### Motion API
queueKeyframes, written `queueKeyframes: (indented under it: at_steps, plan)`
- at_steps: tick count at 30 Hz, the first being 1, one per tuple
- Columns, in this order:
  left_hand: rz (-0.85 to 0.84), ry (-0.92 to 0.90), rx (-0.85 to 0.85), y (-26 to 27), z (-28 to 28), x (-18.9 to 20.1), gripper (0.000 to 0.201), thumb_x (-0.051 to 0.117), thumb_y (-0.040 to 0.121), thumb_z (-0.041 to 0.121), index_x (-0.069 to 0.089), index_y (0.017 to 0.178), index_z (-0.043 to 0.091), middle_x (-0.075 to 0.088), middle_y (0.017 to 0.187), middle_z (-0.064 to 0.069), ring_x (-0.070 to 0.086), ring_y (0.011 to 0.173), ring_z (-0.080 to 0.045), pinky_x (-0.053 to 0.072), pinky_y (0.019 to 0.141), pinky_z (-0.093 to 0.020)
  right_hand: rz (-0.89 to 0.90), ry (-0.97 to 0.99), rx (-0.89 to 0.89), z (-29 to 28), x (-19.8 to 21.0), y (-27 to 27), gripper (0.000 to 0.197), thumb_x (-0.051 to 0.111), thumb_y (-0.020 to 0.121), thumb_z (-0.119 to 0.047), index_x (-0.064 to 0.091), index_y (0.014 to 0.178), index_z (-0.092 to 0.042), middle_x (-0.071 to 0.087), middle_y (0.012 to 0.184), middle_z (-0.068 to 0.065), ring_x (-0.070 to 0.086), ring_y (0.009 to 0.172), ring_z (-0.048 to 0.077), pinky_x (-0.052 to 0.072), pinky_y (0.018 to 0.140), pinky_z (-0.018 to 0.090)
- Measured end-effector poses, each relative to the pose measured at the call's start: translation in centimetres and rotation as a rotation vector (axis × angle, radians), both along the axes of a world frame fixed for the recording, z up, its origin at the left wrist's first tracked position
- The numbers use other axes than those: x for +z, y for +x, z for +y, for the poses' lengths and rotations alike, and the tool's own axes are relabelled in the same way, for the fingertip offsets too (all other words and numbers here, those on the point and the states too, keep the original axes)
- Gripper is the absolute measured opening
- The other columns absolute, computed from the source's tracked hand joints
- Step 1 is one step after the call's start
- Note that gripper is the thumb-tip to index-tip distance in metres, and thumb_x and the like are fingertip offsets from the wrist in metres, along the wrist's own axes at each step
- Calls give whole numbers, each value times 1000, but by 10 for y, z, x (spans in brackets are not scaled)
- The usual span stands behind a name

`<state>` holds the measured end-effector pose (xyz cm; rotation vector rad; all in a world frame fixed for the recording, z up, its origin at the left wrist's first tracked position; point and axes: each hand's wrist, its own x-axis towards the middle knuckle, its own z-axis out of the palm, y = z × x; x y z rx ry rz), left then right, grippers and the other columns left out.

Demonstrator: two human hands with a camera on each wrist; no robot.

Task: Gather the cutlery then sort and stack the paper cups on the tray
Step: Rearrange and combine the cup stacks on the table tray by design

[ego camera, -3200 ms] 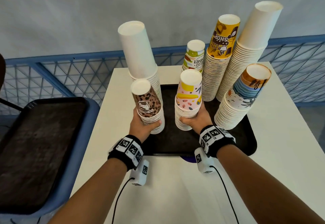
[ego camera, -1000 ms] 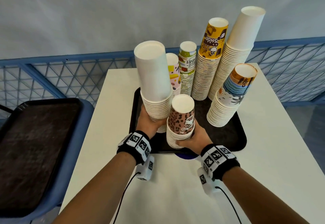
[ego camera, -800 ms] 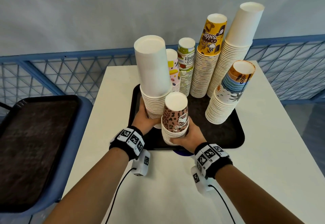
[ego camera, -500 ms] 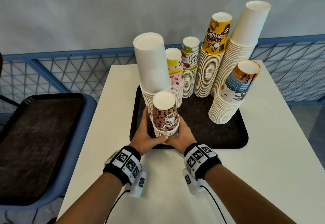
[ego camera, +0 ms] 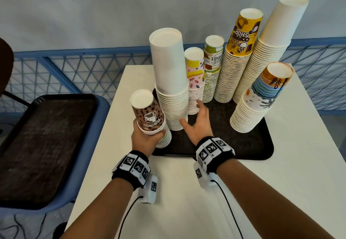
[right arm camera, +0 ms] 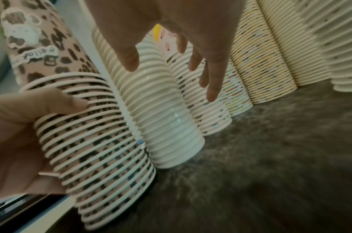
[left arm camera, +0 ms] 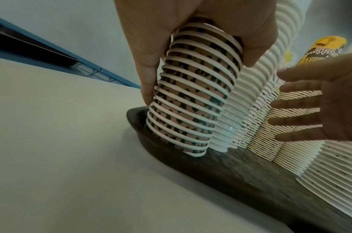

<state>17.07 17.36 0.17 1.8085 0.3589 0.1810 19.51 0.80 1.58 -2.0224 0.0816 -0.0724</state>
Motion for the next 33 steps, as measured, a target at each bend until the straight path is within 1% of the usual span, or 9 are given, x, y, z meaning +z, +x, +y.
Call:
queueKeyframes:
  at_steps: [4, 7, 11, 16, 20, 22, 24, 30, 33]
  plan:
    - [-10, -20, -28, 8, 2, -2, 98, 75, 35, 46, 42, 124, 19, 60, 109, 6, 58, 103, -15, 43, 91, -26, 2, 47, 52, 15, 8, 19, 97, 78, 70, -25, 19, 144, -6, 28, 144, 16, 29, 135, 25, 25, 113, 31]
    - [-15, -48, -47, 9, 2, -3, 92, 77, 36, 43, 41, 119, 24, 60, 110, 7, 59, 104, -14, 44, 92, -26, 6, 97, -29, 24, 6, 29, 98, 81, 65, -26, 23, 142, -7, 35, 142, 15, 34, 133, 26, 27, 111, 31]
    - [16, -63, -101, 9, 6, -4, 94, 80, 37, 42, 41, 121, 23, 61, 114, 5, 59, 102, -2, 45, 88, -18, -2, 134, -130, 32, 3, 32, 100, 82, 63, -32, 25, 142, -10, 42, 141, 13, 39, 131, 25, 31, 110, 31]
    - [54, -54, -127, 10, 11, -4, 96, 83, 38, 40, 43, 124, 22, 63, 117, 3, 60, 108, -12, 47, 97, -35, -38, 64, -159, 33, 5, 30, 95, 82, 63, -30, 31, 141, -9, 40, 133, 15, 38, 126, 24, 27, 106, 26]
    - [39, -100, -56, 12, 14, 3, 92, 81, 37, 41, 45, 119, 23, 63, 109, 8, 61, 103, -10, 47, 96, -35, -94, 27, -154, 27, 4, 27, 87, 83, 60, -21, 40, 135, -4, 43, 129, 17, 42, 123, 27, 29, 103, 23]
    - [32, -102, -35, 14, 14, 5, 90, 81, 38, 41, 45, 119, 24, 63, 111, 6, 61, 105, -13, 47, 97, -38, -108, 8, -138, 23, 4, 26, 83, 83, 61, -21, 43, 132, -4, 43, 130, 17, 43, 122, 27, 34, 106, 28]
    - [28, -94, -31, 16, 13, 5, 88, 81, 39, 39, 45, 118, 25, 63, 112, 4, 61, 106, -15, 47, 99, -42, -100, 14, -105, 20, 5, 26, 82, 82, 64, -21, 42, 134, -6, 41, 132, 14, 42, 123, 24, 35, 108, 34]
    - [53, -51, -89, 18, 11, 4, 88, 80, 39, 40, 44, 118, 26, 63, 114, 2, 61, 107, -17, 47, 97, -40, -62, 112, -51, 28, 13, 30, 107, 86, 59, -26, 22, 144, -15, 35, 144, 7, 32, 135, 17, 24, 112, 25]
    - [115, -19, -199, 14, 16, 2, 94, 84, 39, 38, 43, 123, 23, 63, 118, 3, 60, 109, -14, 47, 98, -39, -35, 175, -128, 33, 15, 33, 105, 85, 60, -26, 23, 144, -15, 37, 145, 7, 34, 135, 20, 27, 114, 33]
